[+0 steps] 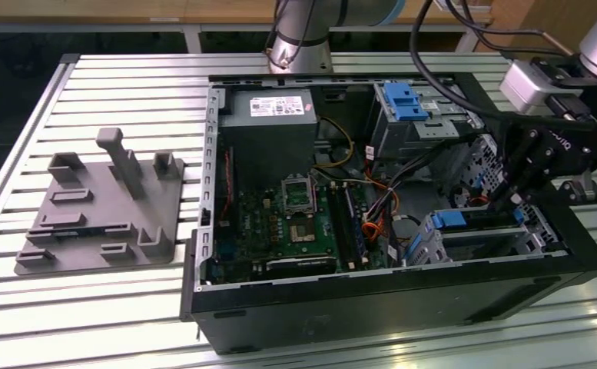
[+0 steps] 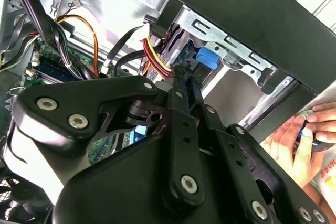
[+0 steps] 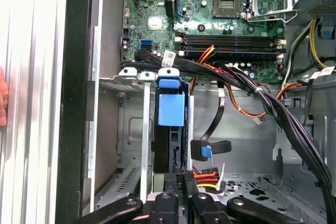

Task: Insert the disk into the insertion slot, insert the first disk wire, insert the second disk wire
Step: 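Insert the first disk wire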

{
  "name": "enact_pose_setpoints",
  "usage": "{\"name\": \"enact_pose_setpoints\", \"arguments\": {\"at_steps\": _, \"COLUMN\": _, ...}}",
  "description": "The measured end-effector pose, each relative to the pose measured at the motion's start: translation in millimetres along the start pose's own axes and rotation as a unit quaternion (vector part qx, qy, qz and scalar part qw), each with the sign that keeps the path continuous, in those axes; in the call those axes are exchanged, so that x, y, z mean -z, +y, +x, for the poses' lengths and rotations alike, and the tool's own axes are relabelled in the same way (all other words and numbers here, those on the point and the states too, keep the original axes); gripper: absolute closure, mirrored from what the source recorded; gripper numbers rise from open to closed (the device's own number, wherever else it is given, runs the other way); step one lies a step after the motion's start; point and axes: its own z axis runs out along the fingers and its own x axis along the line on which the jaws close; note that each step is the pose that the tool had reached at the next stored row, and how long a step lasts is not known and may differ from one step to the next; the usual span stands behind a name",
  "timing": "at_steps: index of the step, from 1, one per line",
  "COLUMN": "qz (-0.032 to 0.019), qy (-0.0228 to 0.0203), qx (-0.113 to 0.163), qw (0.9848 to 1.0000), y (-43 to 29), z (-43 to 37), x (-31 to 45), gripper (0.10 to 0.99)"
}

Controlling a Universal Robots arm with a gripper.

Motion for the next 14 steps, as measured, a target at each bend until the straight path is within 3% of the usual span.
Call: {"name": "enact_pose_setpoints", "arguments": {"at_steps": 14, "qz": 0.0001, "qy": 0.0000, "qx": 0.000, "qw": 1.0000, "y": 0.3, "z": 1.0, "x": -2.6, "gripper": 0.918}}
